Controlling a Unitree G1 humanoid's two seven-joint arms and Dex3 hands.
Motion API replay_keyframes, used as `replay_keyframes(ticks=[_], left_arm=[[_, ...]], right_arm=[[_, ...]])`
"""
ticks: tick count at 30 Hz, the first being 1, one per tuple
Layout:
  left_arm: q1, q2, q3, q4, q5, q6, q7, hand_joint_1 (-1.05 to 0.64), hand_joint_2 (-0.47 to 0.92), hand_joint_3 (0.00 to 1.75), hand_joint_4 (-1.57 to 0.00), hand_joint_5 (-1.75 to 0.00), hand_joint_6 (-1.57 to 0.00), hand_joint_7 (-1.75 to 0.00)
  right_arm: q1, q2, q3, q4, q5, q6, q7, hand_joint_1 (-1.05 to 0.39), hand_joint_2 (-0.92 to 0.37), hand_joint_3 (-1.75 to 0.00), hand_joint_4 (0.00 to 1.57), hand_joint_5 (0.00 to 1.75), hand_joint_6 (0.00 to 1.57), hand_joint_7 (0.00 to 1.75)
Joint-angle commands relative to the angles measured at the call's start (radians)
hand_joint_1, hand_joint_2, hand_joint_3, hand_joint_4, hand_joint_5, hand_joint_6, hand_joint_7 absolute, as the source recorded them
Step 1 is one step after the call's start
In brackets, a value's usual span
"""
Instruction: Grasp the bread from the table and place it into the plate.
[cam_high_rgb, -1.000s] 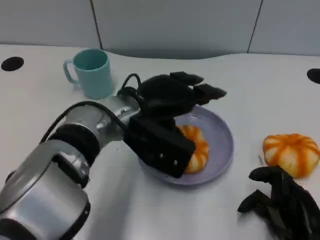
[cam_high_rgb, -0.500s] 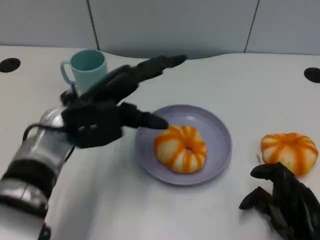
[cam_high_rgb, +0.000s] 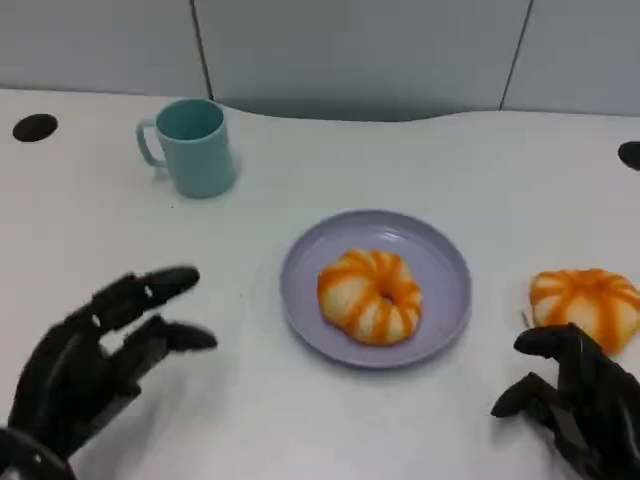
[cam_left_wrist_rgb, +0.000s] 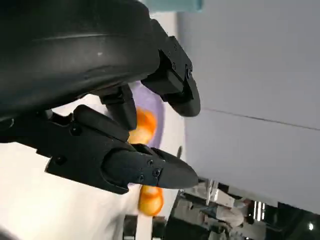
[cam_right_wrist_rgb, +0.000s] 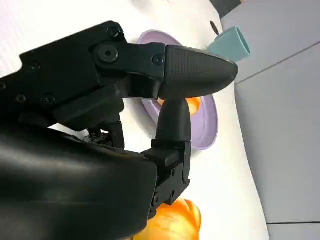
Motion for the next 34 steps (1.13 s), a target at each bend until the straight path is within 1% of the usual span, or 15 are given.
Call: replay_keyframes(ticks=[1,2,3,6,8,13,18,25,28,34], left_arm=[[0.041,-0.005,0.037,-0.032,-0.024,0.116,-0.003,-0.64,0.92,0.3,-0.36,-1.64,-0.44,-1.0],[0.049,-0.01,0.041,-0.032,-0.028,0.154,0.005,-0.62,0.92,0.41,-0.35,-1.69,-0.42,-1.02],[0.055,-0.014,0.045,-0.034,-0.029,0.183,0.01,-0.61,0.92,0.46,-0.35,-1.72,-0.42,-1.05],[0.046,-0.036,0.065,-0.016,-0.024,0.241,0.03,-0.6,0.92,0.51,-0.38,-1.74,-0.44,-1.09],[0.03,-0.061,0.082,0.009,-0.017,0.254,0.051,-0.61,0.92,0.49,-0.45,-1.75,-0.5,-1.13],[0.007,-0.1,0.112,0.046,-0.006,0.258,0.063,-0.61,0.92,0.47,-0.48,-1.75,-0.54,-1.15],[-0.005,-0.107,0.125,0.07,0.01,0.262,0.053,-0.61,0.92,0.46,-0.47,-1.75,-0.52,-1.18],[-0.02,-0.106,0.128,0.097,0.05,0.228,0.037,-0.62,0.92,0.48,-0.46,-1.75,-0.5,-1.2],[-0.016,-0.111,0.138,0.089,0.046,0.242,0.056,-0.62,0.92,0.43,-0.46,-1.74,-0.51,-1.2],[-0.014,-0.118,0.151,0.101,0.04,0.24,0.039,-0.61,0.92,0.43,-0.44,-1.75,-0.51,-1.19]], right_arm=[[0.002,-0.023,-0.011,-0.008,0.007,0.01,0.005,-0.35,-0.92,-0.64,0.48,1.75,0.28,1.65],[0.001,-0.027,-0.015,-0.004,0.01,0.01,0.009,-0.34,-0.92,-0.65,0.47,1.75,0.27,1.65],[0.001,-0.03,-0.018,-0.002,0.012,0.009,0.013,-0.34,-0.92,-0.65,0.47,1.75,0.26,1.65],[0.001,-0.039,-0.025,0.003,0.011,0.008,0.013,-0.34,-0.92,-0.65,0.46,1.75,0.25,1.65],[0.001,-0.048,-0.026,0.006,0.006,0.007,0.013,-0.35,-0.92,-0.64,0.48,1.75,0.26,1.66],[-0.006,-0.061,-0.04,0.037,0.021,-0.01,0.034,-0.35,-0.92,-0.64,0.49,1.75,0.26,1.65],[-0.013,-0.066,-0.041,0.057,0.009,-0.029,0.042,-0.35,-0.92,-0.64,0.49,1.75,0.27,1.64],[-0.02,-0.061,-0.047,0.074,0.012,-0.034,0.044,-0.35,-0.92,-0.63,0.49,1.75,0.27,1.64],[-0.021,-0.065,-0.044,0.077,0.002,-0.031,0.034,-0.35,-0.92,-0.63,0.49,1.75,0.24,1.63],[-0.027,-0.067,-0.049,0.091,0.008,-0.034,0.043,-0.34,-0.92,-0.64,0.51,1.75,0.24,1.63]])
